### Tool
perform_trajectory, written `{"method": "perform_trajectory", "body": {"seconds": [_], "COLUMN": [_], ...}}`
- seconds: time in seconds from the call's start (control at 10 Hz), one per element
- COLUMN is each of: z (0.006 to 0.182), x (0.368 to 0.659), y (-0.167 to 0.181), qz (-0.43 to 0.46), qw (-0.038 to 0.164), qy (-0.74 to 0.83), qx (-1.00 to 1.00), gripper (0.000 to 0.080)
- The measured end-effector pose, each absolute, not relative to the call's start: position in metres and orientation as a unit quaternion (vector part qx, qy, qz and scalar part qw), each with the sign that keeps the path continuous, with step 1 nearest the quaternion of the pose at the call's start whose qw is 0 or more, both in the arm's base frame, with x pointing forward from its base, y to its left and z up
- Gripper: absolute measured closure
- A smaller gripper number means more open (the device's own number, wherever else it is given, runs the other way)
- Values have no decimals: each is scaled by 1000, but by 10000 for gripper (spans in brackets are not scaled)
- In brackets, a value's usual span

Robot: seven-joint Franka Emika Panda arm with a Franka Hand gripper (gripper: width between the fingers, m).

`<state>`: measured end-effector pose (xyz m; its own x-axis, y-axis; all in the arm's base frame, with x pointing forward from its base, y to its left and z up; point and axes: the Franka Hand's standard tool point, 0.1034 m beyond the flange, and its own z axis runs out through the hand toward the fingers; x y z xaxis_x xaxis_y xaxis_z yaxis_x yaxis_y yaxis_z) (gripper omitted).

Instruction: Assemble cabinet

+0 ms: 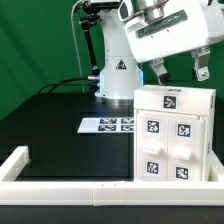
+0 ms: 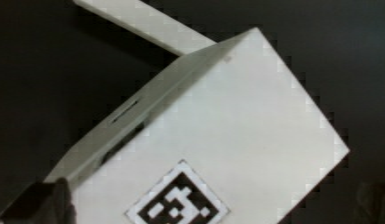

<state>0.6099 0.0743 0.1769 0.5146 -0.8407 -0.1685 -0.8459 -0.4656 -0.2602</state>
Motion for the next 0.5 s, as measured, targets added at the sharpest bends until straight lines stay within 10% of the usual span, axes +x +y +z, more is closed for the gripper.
{"method": "perform_trajectory", "body": {"seconds": [0.5], "z": [180], "x": [608], "y": [73], "qz": [-26], "qw": [100], "qy": [140], "qx": [-985], "gripper": [2]}}
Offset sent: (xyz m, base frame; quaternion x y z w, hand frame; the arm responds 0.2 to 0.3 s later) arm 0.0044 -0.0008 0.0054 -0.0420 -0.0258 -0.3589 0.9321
